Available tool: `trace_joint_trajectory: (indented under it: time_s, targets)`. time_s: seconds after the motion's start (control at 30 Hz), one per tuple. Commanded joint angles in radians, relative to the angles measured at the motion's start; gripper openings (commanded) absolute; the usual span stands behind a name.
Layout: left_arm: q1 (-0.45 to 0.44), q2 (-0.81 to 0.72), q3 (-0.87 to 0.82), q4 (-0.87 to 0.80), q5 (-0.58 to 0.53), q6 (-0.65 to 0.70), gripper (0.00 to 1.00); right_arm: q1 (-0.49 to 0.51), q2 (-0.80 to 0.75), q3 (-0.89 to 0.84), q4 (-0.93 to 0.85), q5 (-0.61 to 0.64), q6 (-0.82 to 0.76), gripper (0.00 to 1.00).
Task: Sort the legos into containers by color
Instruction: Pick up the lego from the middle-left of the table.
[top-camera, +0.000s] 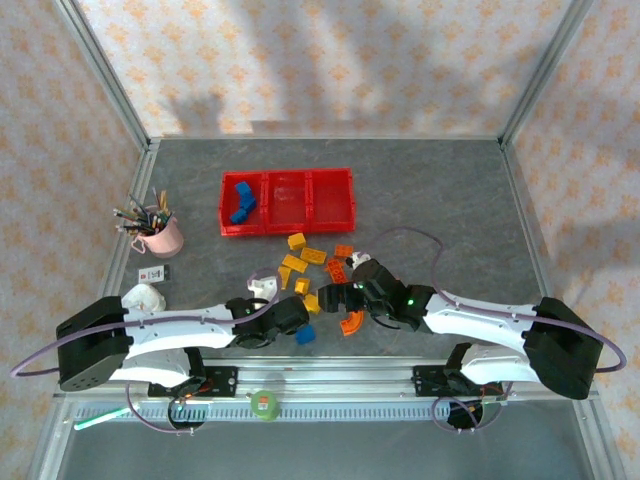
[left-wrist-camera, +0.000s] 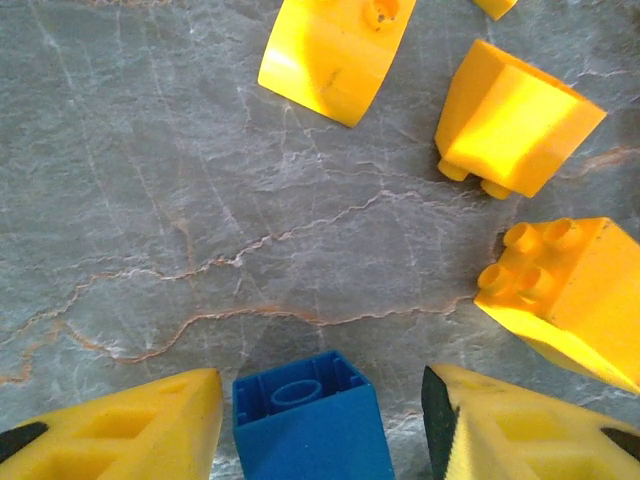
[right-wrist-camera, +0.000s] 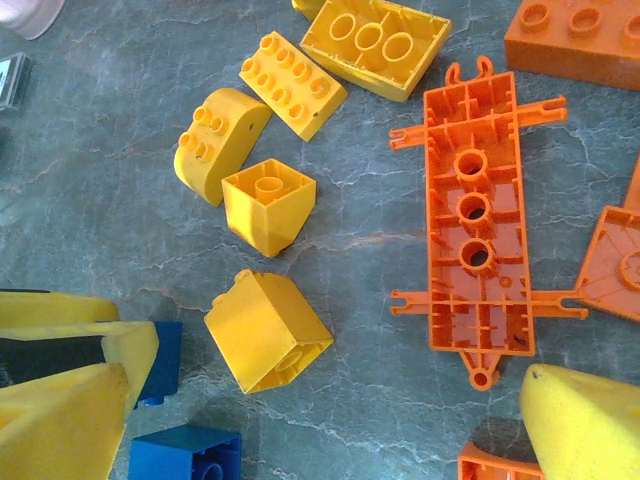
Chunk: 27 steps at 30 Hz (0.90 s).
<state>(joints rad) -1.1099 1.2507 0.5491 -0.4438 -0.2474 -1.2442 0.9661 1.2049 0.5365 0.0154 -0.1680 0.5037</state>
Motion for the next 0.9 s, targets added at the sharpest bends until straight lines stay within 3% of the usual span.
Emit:
trace_joint_trajectory:
  time_s: [0.0,0.2,0.43,0.7,0.87]
  targets:
    - [0.004,0.025,0.009,-0.028,-0.015,0.020,0.56,0.005,-0.018,0.017,-0.009,0.038,-0.012,1.00]
    - [0.004,0.055,-0.005,-0.007,-0.015,0.023,0.54,0.005,-0.019,0.022,-0.011,0.037,-0.012,1.00]
    - [0.004,0.035,-0.024,-0.002,-0.025,0.016,0.40,0.005,-0.019,0.029,-0.010,0.038,-0.010,1.00]
    - [0.014,-0.091,-0.010,-0.060,-0.090,0.021,0.35,0.006,-0.019,0.076,-0.043,0.053,0.003,1.00]
    - [0.089,-0.170,0.063,-0.135,-0.155,0.109,0.34,-0.013,-0.042,0.143,-0.103,0.107,0.059,1.00]
